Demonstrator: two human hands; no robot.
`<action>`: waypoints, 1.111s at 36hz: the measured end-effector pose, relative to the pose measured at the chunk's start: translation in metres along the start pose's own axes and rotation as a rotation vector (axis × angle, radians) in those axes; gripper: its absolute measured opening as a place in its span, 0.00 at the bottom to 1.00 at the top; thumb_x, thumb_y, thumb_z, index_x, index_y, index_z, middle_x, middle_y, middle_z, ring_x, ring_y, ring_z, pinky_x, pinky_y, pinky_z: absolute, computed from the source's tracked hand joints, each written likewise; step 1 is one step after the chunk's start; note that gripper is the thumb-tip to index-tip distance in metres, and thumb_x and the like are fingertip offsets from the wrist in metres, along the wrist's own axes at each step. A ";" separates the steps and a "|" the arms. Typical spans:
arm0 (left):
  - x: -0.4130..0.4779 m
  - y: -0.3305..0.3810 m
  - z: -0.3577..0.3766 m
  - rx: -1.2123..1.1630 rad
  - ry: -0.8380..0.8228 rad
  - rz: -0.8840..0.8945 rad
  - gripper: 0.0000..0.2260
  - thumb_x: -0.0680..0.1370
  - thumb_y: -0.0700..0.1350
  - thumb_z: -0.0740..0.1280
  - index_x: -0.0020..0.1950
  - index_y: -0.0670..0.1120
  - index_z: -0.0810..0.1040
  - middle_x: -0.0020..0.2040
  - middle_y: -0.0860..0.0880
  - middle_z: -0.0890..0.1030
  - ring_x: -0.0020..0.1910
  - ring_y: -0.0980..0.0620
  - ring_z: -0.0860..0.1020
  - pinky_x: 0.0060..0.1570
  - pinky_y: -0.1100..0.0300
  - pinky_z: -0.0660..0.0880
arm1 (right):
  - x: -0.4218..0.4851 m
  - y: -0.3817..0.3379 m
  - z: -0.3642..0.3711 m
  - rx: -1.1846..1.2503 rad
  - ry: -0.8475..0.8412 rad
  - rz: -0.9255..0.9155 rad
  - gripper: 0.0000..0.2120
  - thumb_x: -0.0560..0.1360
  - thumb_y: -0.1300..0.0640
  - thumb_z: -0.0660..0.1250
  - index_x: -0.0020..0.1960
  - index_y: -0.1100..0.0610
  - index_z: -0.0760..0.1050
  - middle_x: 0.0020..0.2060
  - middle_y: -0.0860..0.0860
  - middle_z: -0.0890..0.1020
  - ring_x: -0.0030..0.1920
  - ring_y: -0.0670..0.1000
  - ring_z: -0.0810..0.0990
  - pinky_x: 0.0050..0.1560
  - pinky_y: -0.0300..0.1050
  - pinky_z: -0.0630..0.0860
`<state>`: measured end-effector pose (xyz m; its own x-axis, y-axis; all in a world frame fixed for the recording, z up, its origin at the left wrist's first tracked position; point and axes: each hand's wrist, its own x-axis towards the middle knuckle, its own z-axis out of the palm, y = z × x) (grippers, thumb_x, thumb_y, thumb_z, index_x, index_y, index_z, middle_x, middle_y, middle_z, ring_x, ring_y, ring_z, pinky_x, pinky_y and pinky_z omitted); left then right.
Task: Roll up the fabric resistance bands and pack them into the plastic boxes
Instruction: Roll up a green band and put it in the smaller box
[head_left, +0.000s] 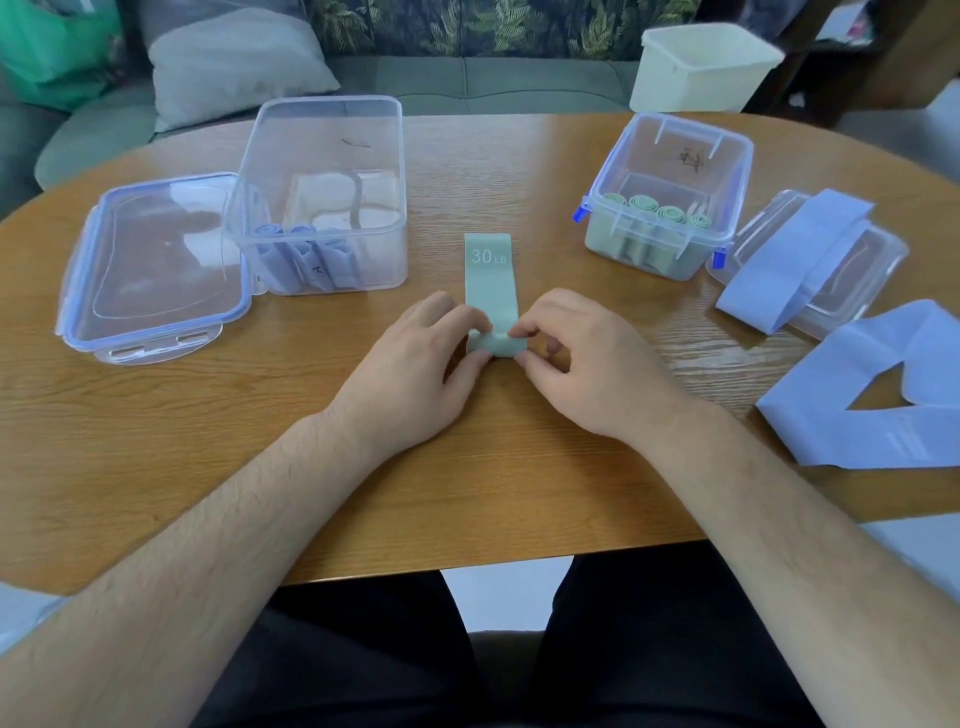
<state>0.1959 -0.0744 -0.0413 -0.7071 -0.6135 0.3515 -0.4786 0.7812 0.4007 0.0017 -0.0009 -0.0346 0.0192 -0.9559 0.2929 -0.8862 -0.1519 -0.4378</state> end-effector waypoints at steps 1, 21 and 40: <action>0.000 -0.001 0.000 -0.008 -0.010 -0.003 0.11 0.80 0.46 0.70 0.60 0.44 0.78 0.51 0.49 0.74 0.51 0.51 0.74 0.55 0.60 0.71 | 0.002 0.000 0.000 0.003 -0.002 0.002 0.07 0.76 0.58 0.70 0.54 0.53 0.80 0.49 0.44 0.77 0.43 0.41 0.71 0.47 0.35 0.69; -0.029 0.019 -0.007 -0.088 -0.028 0.034 0.08 0.78 0.44 0.71 0.55 0.44 0.78 0.49 0.50 0.75 0.47 0.50 0.77 0.50 0.52 0.75 | -0.029 -0.021 -0.015 0.039 -0.080 -0.014 0.11 0.72 0.58 0.73 0.53 0.52 0.79 0.41 0.42 0.76 0.41 0.45 0.75 0.44 0.35 0.71; -0.014 0.004 0.002 -0.107 0.033 0.034 0.08 0.81 0.47 0.69 0.55 0.44 0.79 0.50 0.49 0.76 0.46 0.51 0.77 0.50 0.51 0.77 | -0.016 -0.006 0.000 0.093 0.010 0.018 0.08 0.81 0.58 0.65 0.57 0.54 0.83 0.48 0.46 0.76 0.46 0.43 0.72 0.50 0.27 0.65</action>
<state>0.2024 -0.0622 -0.0462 -0.7037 -0.5916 0.3935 -0.3952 0.7862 0.4752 0.0065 0.0151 -0.0366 -0.0012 -0.9562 0.2926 -0.8396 -0.1580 -0.5198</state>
